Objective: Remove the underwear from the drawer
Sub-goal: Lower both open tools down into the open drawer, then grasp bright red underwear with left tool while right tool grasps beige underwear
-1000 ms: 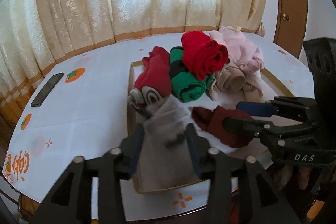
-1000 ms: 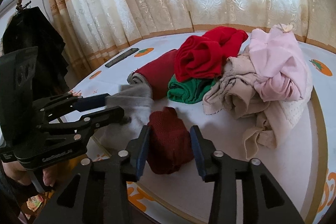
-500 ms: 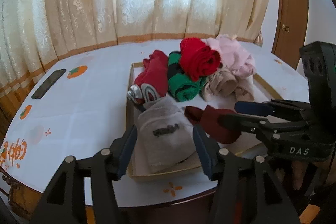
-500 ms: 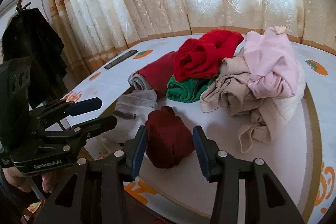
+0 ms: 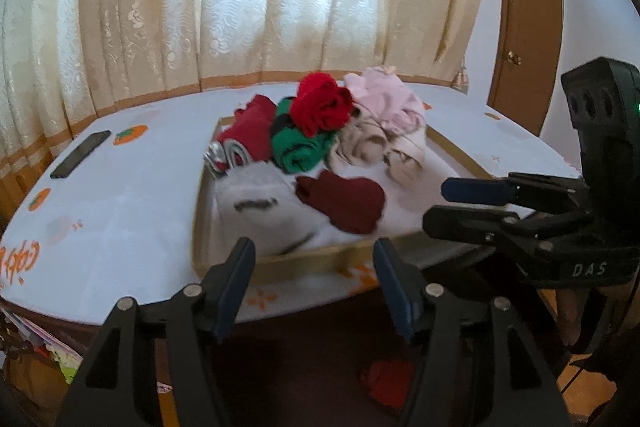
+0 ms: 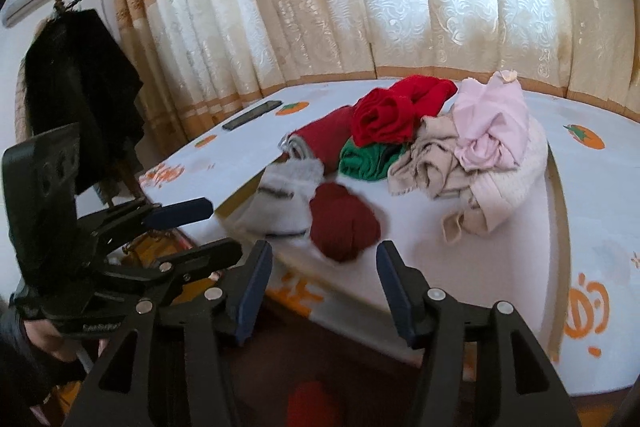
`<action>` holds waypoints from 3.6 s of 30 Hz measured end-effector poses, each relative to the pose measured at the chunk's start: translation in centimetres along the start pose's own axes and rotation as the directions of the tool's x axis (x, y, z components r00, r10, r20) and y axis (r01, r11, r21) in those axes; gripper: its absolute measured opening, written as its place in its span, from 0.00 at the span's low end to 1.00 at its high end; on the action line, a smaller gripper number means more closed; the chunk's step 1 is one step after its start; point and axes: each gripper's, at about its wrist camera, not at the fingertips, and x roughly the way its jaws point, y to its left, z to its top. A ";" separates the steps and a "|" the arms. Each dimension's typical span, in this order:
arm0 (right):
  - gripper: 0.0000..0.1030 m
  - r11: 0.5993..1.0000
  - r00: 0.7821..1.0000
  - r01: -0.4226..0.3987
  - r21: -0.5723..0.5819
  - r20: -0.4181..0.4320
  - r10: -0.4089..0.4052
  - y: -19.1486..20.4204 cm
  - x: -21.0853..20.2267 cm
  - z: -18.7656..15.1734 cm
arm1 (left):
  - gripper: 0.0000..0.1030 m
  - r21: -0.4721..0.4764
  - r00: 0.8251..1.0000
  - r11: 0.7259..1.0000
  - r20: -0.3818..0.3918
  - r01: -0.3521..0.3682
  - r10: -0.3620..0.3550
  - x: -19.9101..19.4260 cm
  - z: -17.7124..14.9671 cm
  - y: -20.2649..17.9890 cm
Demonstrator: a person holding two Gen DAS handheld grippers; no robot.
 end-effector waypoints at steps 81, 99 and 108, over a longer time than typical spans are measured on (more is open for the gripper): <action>0.54 0.971 0.747 0.104 -0.215 -0.628 -0.219 -5.4 5.7 -16.6 | 0.61 0.444 0.753 0.844 -0.653 0.302 0.074 13.9 -12.9 -13.9; 0.37 0.989 0.820 0.051 -0.136 -0.560 -0.119 -6.2 3.9 -15.5 | 0.31 0.379 0.838 0.897 -0.546 0.227 0.018 9.8 -11.6 -12.1; 0.36 0.988 0.865 0.036 -0.150 -0.490 -0.106 -5.3 2.7 -15.0 | 0.31 0.373 0.917 0.919 -0.397 0.128 0.033 6.8 -11.2 -11.9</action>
